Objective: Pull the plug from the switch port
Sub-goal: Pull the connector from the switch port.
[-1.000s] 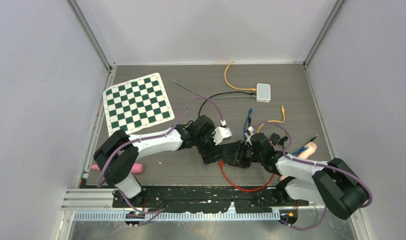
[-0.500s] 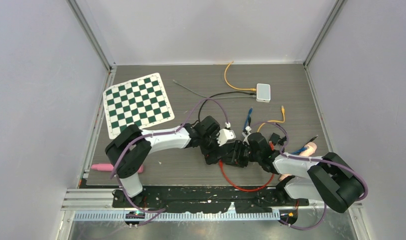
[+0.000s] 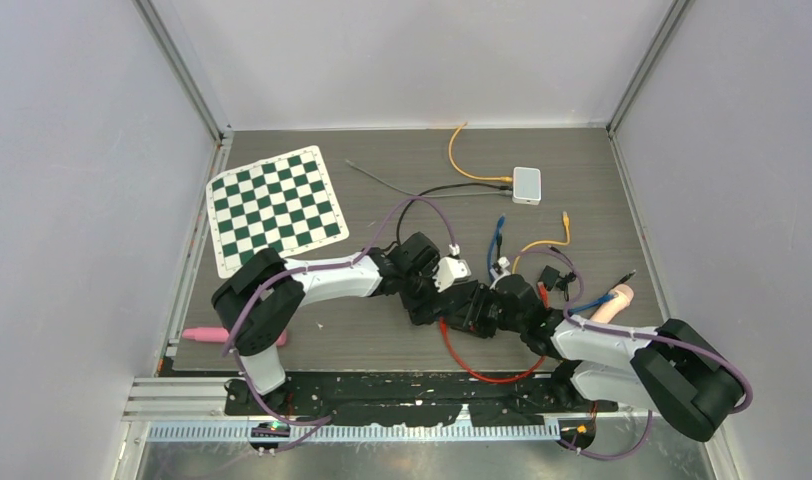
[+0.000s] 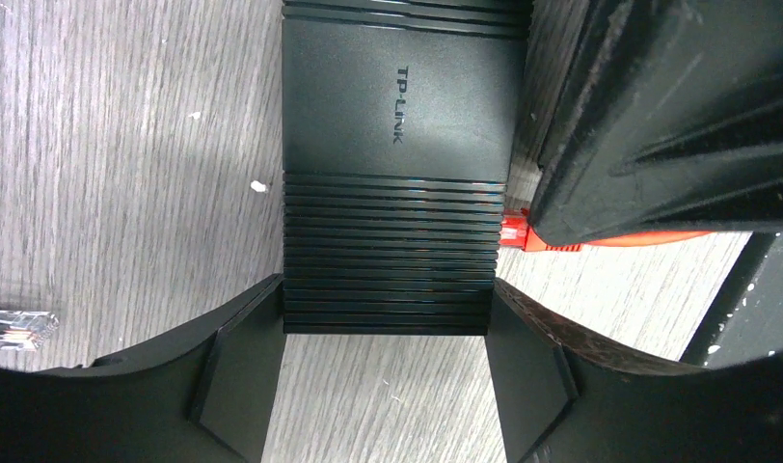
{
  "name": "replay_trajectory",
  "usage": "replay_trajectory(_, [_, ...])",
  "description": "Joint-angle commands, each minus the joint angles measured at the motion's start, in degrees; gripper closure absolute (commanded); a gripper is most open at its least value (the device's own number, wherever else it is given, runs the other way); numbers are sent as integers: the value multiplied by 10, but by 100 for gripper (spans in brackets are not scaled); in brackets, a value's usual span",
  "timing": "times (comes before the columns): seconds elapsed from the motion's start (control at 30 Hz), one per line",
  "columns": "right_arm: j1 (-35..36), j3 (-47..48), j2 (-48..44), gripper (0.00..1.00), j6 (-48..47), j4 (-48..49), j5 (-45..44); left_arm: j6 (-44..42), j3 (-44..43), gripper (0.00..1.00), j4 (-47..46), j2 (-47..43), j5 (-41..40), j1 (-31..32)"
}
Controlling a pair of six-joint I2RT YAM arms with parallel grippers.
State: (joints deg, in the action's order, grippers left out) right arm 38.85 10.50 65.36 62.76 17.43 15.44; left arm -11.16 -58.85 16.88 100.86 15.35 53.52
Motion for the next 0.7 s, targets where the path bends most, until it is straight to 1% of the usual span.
replay_trajectory(0.0, [29,-8,-16,65,37,33,-55,34,16,32,-2,-8,8,5])
replay_trajectory(0.2, [36,-9,36,65,51,79,-56,49,20,33,-8,-12,7,7])
replay_trajectory(0.33, [36,-18,57,65,76,111,-80,52,27,34,-12,-17,4,8])
replay_trajectory(0.5, [36,-33,46,64,91,111,-113,57,31,34,-15,-17,3,9])
replay_trajectory(0.67, [36,-30,60,66,89,108,-106,62,32,34,-20,-18,4,10])
